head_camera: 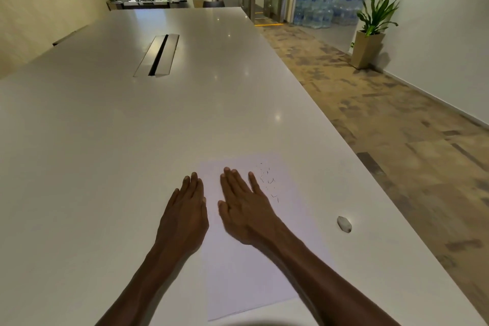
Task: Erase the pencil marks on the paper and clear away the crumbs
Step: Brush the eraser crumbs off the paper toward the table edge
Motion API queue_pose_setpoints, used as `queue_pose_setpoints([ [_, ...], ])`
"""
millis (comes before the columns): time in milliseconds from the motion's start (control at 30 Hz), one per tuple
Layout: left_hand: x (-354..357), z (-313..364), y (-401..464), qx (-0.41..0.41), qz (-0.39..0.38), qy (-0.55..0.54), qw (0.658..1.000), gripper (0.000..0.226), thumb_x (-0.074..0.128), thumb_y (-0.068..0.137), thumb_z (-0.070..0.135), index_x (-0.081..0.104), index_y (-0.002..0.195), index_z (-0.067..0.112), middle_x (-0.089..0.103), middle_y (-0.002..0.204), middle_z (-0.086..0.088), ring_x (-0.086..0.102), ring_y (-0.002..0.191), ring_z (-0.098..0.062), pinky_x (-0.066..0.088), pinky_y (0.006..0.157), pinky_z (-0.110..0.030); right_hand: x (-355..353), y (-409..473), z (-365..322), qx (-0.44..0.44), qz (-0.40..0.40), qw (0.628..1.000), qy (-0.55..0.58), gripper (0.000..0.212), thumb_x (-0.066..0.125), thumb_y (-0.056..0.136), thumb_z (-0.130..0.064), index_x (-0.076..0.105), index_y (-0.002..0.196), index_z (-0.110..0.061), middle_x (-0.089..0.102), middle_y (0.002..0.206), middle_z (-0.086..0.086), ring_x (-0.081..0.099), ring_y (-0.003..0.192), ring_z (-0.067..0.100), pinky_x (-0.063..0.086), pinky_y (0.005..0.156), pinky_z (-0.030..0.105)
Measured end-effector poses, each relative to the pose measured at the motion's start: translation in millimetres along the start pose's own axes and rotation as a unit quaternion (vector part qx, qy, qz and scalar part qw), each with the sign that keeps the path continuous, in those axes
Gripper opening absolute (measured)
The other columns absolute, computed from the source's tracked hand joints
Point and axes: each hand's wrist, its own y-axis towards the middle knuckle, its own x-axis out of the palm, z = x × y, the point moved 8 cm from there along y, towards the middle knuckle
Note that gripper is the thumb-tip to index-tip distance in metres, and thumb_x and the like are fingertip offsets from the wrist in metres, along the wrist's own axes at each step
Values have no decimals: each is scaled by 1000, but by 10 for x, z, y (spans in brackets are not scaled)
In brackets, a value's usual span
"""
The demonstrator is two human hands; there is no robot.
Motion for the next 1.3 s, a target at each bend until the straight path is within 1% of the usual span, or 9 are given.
queue_pose_setpoints([
  [133, 2, -8, -1, -5, -3, 8, 1000, 57, 23, 96, 22, 40, 145, 0, 34, 155, -12, 32, 144, -25, 28, 115, -40, -168, -47, 509, 64, 25, 997, -36, 89, -11, 86, -49, 11, 160, -4, 6, 169, 10, 4, 157, 21, -15, 122, 44],
  [267, 15, -20, -9, -5, -2, 14, 1000, 57, 21, 96, 23, 43, 143, 0, 37, 153, -13, 37, 141, -26, 29, 113, -40, -307, -178, 863, 113, 4, 992, -57, 94, -18, 81, -50, 4, 160, -4, -2, 170, 9, -3, 157, 19, -16, 122, 42],
  [433, 6, -9, 7, -5, -5, 9, 1000, 57, 21, 96, 23, 39, 146, 1, 33, 155, -11, 31, 144, -23, 24, 115, -38, -410, -439, 292, 15, 5, 1000, 8, 71, -5, 101, -49, -1, 160, -9, -10, 168, 4, -11, 156, 13, -16, 124, 38],
  [567, -3, -4, 1, -2, -4, 1, 1000, 53, 24, 99, 21, 37, 146, 0, 32, 155, -12, 30, 145, -24, 22, 116, -38, -192, -602, -62, -50, -43, 997, 40, 80, -9, 91, -51, -2, 161, -13, -14, 167, -1, -16, 154, 10, -17, 124, 34],
  [700, 15, -10, 2, -3, -12, 5, 1000, 59, 20, 97, 26, 37, 147, 1, 31, 156, -11, 29, 145, -23, 22, 116, -37, -140, -531, 191, -32, -46, 998, 11, 82, -11, 89, -52, 0, 161, -12, -10, 168, 0, -12, 156, 12, -19, 123, 33],
  [867, -5, -2, -2, -4, -4, 6, 1000, 56, 23, 97, 24, 43, 143, 0, 37, 153, -12, 35, 142, -25, 27, 113, -39, -277, -400, 752, 6, 8, 1000, -26, 94, -23, 89, -57, 11, 159, -6, 3, 169, 7, 4, 157, 21, -11, 124, 36],
  [1067, -10, 1, 6, -7, -2, 3, 1000, 59, 20, 97, 26, 42, 144, 1, 35, 154, -11, 34, 143, -25, 25, 114, -38, -349, -803, 359, -85, -17, 996, 32, 61, 16, 108, -41, 2, 161, -14, -10, 169, -4, -16, 154, 4, -11, 126, 32],
  [1200, -15, 1, 7, 0, 0, 6, 1000, 60, 18, 96, 28, 44, 143, -1, 37, 152, -13, 36, 141, -26, 26, 113, -39, -229, -1075, 257, -136, -80, 987, 19, 61, 16, 108, -40, -1, 161, -17, -12, 169, -7, -19, 152, 0, -13, 125, 30],
  [1300, -28, 12, 3, 4, -2, 5, 1000, 62, 17, 96, 29, 47, 140, -2, 40, 151, -14, 39, 139, -29, 31, 110, -42, -253, -929, 468, -127, -76, 989, -2, 62, 13, 108, -45, 1, 161, -16, -9, 169, -6, -18, 153, 0, -12, 125, 30],
])
